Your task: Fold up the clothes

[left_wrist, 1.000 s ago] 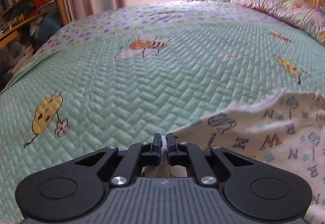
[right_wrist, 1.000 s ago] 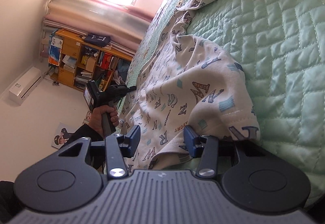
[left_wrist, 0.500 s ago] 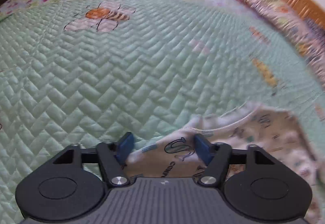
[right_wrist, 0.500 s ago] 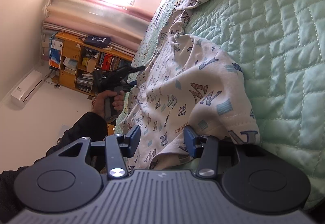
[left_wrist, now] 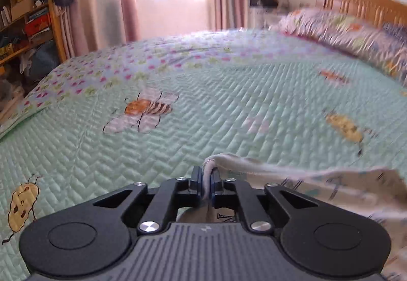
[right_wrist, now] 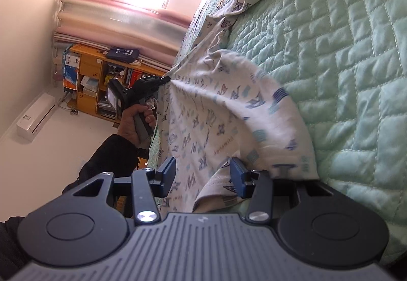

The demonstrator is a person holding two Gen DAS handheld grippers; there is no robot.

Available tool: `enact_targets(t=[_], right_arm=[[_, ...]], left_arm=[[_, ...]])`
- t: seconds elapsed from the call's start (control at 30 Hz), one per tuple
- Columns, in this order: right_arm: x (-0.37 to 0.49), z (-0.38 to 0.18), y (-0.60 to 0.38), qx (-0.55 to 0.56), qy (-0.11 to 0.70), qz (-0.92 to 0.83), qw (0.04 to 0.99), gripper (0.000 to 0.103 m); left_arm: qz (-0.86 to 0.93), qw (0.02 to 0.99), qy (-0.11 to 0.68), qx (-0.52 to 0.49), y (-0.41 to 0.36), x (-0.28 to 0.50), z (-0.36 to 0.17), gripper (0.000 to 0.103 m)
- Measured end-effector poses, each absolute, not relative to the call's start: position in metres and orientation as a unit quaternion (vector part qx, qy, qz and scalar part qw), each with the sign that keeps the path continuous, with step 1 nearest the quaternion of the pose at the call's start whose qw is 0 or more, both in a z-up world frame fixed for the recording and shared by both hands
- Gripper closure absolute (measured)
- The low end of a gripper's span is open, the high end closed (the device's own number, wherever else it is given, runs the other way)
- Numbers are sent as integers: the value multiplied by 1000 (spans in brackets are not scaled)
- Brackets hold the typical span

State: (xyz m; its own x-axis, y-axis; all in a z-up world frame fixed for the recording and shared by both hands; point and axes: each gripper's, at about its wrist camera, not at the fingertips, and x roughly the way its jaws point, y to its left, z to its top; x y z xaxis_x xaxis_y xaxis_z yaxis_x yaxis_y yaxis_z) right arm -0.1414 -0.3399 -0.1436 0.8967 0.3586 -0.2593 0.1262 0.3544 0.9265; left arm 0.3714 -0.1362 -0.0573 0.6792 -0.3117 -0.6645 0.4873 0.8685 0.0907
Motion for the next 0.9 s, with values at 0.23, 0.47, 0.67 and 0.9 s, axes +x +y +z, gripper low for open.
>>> enact_targets(t=[0.23, 0.47, 0.67, 0.9], right_arm=[[-143, -146, -344, 571, 212, 77, 789, 54], [-144, -144, -342, 573, 209, 76, 789, 53], [-144, -142, -338, 564, 210, 74, 795, 52], [-145, -141, -336, 554, 211, 72, 802, 52]], left_arm=[[-181, 928, 311, 99, -91, 342, -56, 32], [-197, 912, 359, -36, 5, 243, -44, 26], [-191, 870, 394, -225, 54, 160, -86, 21], [-228, 820, 399, -342, 44, 144, -105, 13]])
